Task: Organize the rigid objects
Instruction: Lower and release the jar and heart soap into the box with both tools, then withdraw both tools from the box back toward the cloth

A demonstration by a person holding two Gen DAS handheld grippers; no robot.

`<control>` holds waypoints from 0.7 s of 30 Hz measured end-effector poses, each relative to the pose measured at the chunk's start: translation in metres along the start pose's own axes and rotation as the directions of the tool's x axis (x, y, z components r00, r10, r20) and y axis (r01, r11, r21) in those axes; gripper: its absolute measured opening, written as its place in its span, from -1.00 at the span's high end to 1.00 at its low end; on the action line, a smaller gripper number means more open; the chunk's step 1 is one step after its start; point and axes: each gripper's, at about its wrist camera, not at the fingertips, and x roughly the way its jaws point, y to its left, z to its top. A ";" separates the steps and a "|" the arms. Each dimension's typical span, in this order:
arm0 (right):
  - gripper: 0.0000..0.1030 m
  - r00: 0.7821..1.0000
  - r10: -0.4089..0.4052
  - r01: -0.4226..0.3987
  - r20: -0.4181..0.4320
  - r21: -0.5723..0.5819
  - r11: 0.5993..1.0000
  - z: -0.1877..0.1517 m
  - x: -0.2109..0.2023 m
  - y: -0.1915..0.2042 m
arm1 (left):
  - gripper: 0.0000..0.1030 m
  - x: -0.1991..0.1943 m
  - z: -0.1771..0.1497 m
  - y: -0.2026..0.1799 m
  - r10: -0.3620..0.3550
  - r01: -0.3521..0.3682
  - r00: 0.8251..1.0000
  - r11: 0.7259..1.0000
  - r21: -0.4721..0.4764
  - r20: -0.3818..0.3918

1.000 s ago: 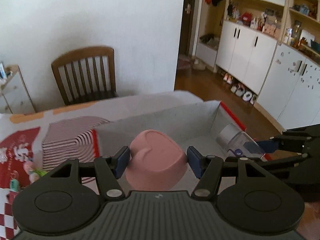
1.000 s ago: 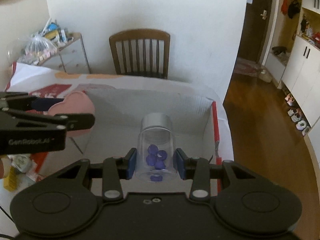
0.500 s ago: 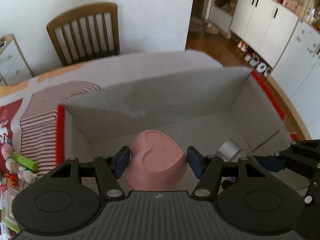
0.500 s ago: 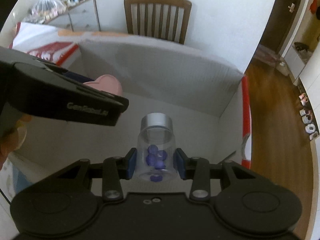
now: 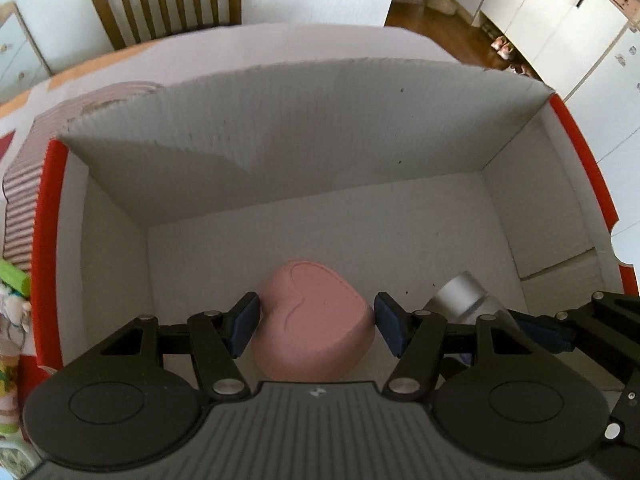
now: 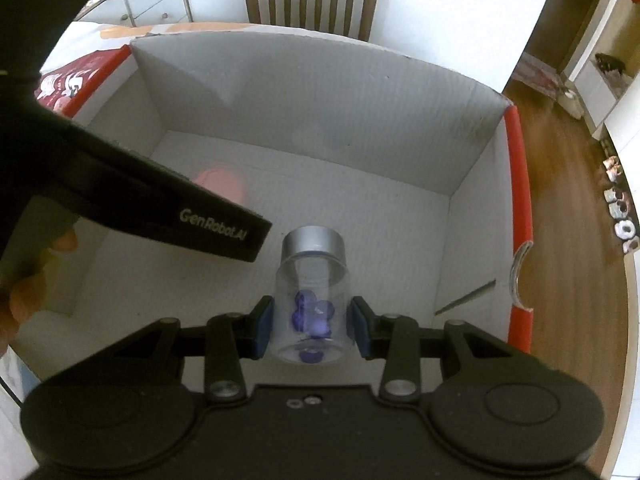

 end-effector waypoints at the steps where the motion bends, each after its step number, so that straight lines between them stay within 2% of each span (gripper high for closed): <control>1: 0.23 1.000 -0.002 0.002 -0.005 -0.001 1.000 0.001 0.000 0.000 | -0.22 0.001 0.000 0.001 0.000 0.000 1.000 1.000 -0.005 -0.007; 5: 0.17 1.000 0.003 -0.003 -0.006 0.019 1.000 0.001 0.001 0.000 | -0.19 0.000 -0.001 0.004 0.000 0.000 1.000 1.000 -0.012 -0.007; 12: 0.05 1.000 0.017 -0.018 0.026 0.042 0.999 0.002 -0.006 -0.010 | -0.19 -0.023 -0.008 -0.004 0.021 -0.021 0.996 1.000 0.004 0.081; 21: -0.09 0.996 0.035 -0.041 0.083 0.067 0.997 -0.004 -0.027 -0.016 | -0.19 -0.066 -0.027 -0.006 0.025 -0.025 0.981 1.000 -0.002 0.192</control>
